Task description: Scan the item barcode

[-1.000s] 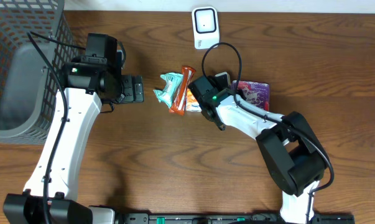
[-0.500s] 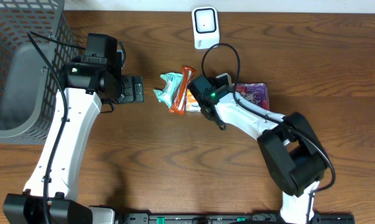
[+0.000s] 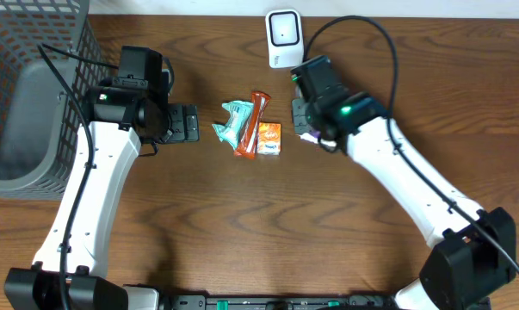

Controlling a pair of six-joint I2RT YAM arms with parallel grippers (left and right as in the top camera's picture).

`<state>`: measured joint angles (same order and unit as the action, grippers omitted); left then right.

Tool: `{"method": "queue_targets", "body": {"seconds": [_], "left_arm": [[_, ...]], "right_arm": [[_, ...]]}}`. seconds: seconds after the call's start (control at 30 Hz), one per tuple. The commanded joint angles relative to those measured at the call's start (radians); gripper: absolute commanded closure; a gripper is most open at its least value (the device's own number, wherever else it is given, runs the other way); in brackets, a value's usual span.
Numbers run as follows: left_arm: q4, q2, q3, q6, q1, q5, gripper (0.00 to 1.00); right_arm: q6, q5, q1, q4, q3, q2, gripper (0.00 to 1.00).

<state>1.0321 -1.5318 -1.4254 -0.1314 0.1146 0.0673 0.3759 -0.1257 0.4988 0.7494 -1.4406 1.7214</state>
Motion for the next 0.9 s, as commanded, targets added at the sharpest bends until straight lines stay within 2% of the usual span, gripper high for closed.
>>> {"method": "queue_targets", "body": {"seconds": [0.0, 0.13, 0.33, 0.6, 0.7, 0.77, 0.87], "left_arm": [[0.003, -0.004, 0.003, -0.008, -0.001, -0.016, 0.02], [0.003, -0.004, 0.003, -0.008, -0.001, -0.016, 0.02], [0.003, -0.004, 0.003, -0.008, -0.001, -0.016, 0.02], [0.003, -0.004, 0.003, -0.008, -0.001, -0.016, 0.02], [0.003, -0.004, 0.003, -0.008, -0.001, -0.016, 0.02], [0.003, -0.004, 0.003, -0.008, -0.001, -0.016, 0.02], [0.003, -0.004, 0.003, -0.008, -0.001, -0.016, 0.02]], "right_arm": [[0.013, 0.455, -0.078, -0.021, 0.006, 0.016, 0.99], [0.014, 0.737, -0.182, -0.044, 0.036, 0.026, 0.99], [0.044, 0.91, -0.298, -0.059, 0.09, 0.026, 0.99], [0.08, 0.904, -0.422, -0.154, 0.263, 0.027, 0.99], [0.08, 0.74, -0.477, -0.141, 0.306, 0.027, 0.99], [0.077, 0.65, -0.508, -0.111, 0.306, 0.026, 0.92], [0.026, 0.584, -0.541, -0.099, 0.303, 0.024, 0.72]]}}
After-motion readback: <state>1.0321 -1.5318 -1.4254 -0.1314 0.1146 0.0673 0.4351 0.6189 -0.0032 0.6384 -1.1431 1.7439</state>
